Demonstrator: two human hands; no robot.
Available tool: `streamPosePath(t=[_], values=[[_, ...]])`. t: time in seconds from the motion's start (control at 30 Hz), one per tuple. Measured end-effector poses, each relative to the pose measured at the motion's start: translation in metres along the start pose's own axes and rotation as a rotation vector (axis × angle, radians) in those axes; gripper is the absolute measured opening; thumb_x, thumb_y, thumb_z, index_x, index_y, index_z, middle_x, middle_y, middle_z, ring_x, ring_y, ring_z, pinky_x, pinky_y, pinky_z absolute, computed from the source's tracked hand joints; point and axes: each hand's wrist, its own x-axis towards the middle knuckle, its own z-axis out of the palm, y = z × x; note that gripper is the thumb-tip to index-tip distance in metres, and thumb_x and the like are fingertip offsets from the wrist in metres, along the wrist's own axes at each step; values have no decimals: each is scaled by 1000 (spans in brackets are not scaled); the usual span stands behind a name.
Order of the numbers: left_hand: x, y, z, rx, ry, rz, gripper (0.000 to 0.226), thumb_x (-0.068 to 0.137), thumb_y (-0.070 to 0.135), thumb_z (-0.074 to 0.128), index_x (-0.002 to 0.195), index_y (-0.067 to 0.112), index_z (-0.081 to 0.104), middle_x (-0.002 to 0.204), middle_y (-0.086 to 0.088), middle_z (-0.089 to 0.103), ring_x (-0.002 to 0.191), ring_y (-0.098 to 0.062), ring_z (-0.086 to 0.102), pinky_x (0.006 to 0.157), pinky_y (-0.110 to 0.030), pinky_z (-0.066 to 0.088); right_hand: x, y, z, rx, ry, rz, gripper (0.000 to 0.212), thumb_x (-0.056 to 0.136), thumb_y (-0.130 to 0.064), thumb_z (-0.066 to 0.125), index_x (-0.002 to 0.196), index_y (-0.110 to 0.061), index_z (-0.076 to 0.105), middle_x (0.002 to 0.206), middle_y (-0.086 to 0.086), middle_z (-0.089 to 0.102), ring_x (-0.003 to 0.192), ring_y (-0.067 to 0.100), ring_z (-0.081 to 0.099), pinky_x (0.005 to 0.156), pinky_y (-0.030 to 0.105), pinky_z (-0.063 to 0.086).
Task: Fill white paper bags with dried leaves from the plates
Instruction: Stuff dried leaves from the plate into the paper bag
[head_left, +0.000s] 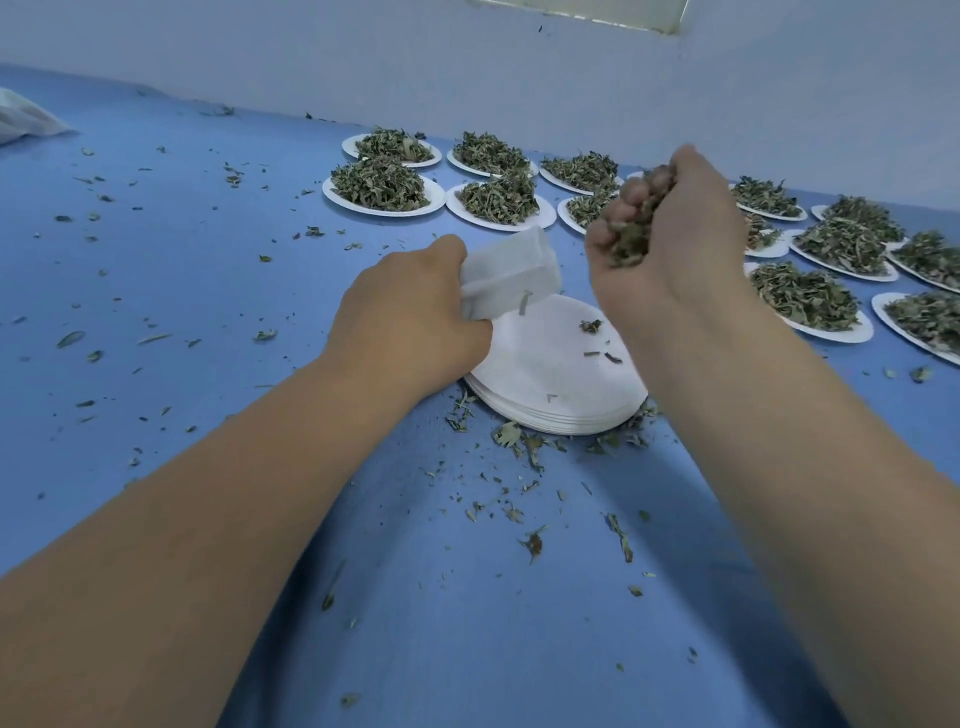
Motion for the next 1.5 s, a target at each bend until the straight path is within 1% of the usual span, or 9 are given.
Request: streamPosePath(t=[0.27,0.6,0.83,0.97,1.1,1.2,1.3,1.43,1.5], values=[[-7,9,-4,-8,53,-7,29,75,31,56,71,24,28,71,2,47,62,-14,40,50,-31,25,-3,30,26,-60,51,-71,50,110,-38,39,65,-17,42,52,-1,51,45,16,47,59,27,38],[-6,10,-2,-125,78,-60,28,76,34,58,71,24,33,69,4,49,63,-14,44,51,-31,27,-12,43,19,-286,-51,-104,75,109,-42,40,40,-24,62,59,-9,65,57,10,57,69,29,47],[-8,13,-2,-182,91,-58,30,74,37,58,68,26,31,64,6,46,58,-12,43,50,-29,22,-19,45,14,-345,-178,-118,23,106,-17,49,86,-21,59,96,-7,73,81,9,58,76,28,48],[-8,10,-2,-158,102,-35,32,76,40,60,69,27,31,64,7,46,58,-11,42,49,-29,22,-14,42,9,-404,-176,-110,5,102,-24,60,97,-23,60,104,-2,71,79,12,60,74,33,52],[-7,11,-1,-111,66,-16,33,76,42,59,70,26,31,65,6,46,58,-14,44,50,-30,23,-9,36,6,-591,-279,-100,35,104,-54,45,101,-32,72,115,-7,73,114,16,64,105,46,49],[-9,11,-2,-129,73,-19,33,76,47,56,70,25,32,64,6,46,57,-14,44,50,-30,23,-10,34,7,-657,-318,-87,66,103,-66,19,111,-31,73,117,-8,73,117,18,64,107,51,46],[-10,11,-2,-115,84,-14,36,77,42,61,69,26,30,63,5,44,56,-13,43,49,-30,21,-13,32,11,-712,-315,-102,50,107,-53,23,117,-31,67,122,-7,69,102,30,68,99,42,52],[-8,10,-3,-118,107,-36,39,80,35,65,67,26,28,62,5,42,56,-14,40,50,-30,20,-7,30,12,-893,-318,-166,31,101,-24,37,121,-36,57,100,-18,70,84,2,67,98,40,52],[-8,11,-3,-165,84,-57,33,79,35,63,68,25,34,63,5,45,58,-16,44,49,-31,26,-3,31,6,-784,-330,-135,29,101,-20,45,123,-33,57,108,-16,71,97,5,67,97,40,52]])
